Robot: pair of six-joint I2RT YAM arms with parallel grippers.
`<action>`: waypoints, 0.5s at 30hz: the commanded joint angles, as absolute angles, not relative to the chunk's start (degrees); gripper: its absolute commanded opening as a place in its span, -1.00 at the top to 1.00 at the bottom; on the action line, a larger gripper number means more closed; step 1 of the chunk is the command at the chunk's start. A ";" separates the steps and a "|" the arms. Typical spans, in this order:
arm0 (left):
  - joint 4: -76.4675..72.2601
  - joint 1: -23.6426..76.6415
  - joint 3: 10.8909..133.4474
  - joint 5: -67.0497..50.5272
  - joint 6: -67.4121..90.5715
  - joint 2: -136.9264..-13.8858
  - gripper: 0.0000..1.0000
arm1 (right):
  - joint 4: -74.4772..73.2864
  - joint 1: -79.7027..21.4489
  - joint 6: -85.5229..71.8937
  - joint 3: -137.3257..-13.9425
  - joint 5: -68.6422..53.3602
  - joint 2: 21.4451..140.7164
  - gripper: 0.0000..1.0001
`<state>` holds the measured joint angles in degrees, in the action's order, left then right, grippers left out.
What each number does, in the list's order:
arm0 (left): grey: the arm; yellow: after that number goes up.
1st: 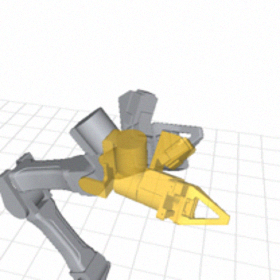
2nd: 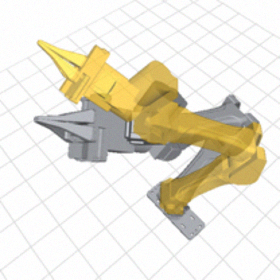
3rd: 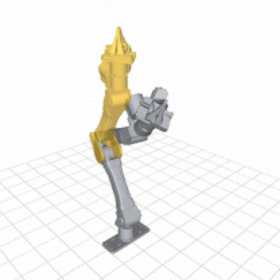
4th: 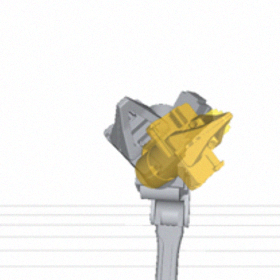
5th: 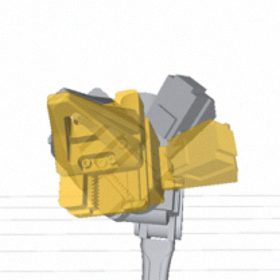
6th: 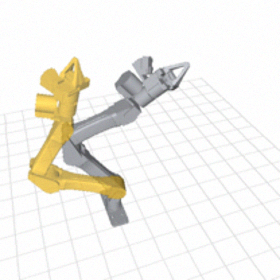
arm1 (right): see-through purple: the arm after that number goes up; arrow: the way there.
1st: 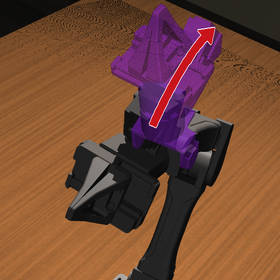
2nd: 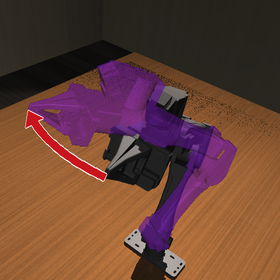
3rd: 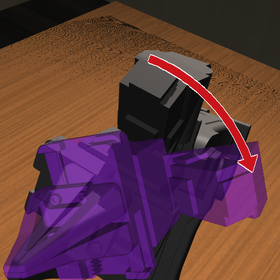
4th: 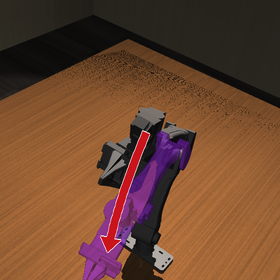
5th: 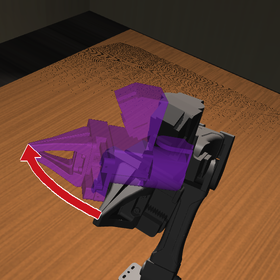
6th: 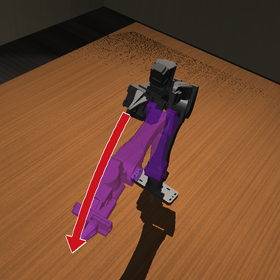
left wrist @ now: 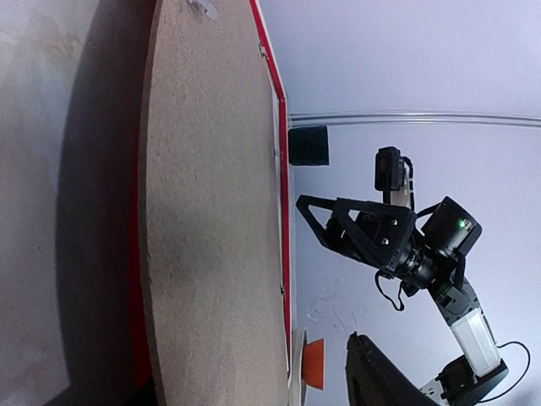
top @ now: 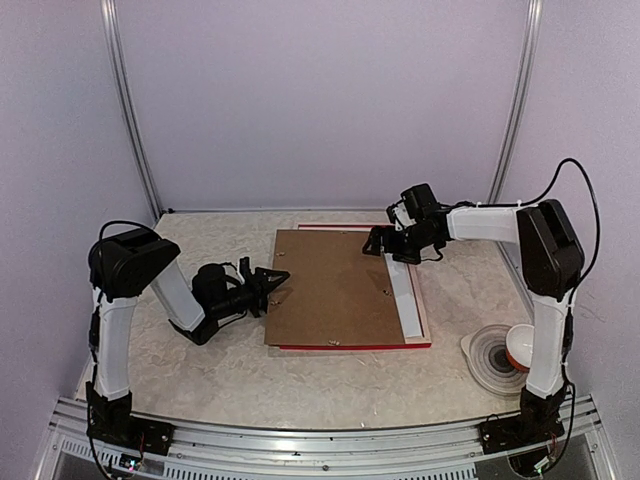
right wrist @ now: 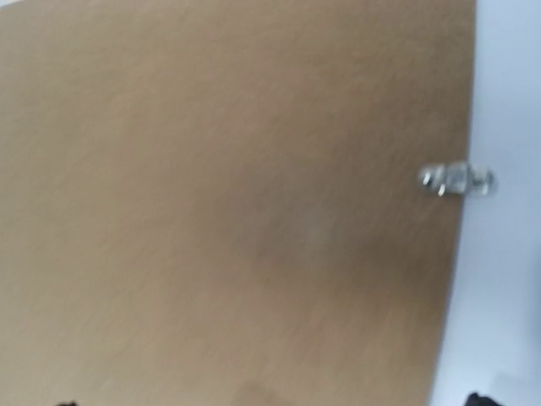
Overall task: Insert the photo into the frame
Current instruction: Place the backboard on the frame body.
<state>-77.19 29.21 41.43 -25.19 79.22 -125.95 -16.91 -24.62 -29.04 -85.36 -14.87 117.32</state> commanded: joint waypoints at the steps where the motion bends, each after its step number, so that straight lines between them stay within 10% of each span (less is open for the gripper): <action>1: -72.62 28.48 40.60 -24.40 77.18 -125.69 -0.19 | -16.38 -23.89 -28.10 -89.89 -13.99 122.08 -0.98; 15: -66.97 28.39 40.23 -22.88 75.14 -122.95 -0.36 | -14.47 -23.31 -29.74 -98.96 -13.63 130.05 -0.98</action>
<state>-73.21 28.88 41.17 -24.12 76.75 -123.13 -15.73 -23.81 -29.06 -96.90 -13.04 127.90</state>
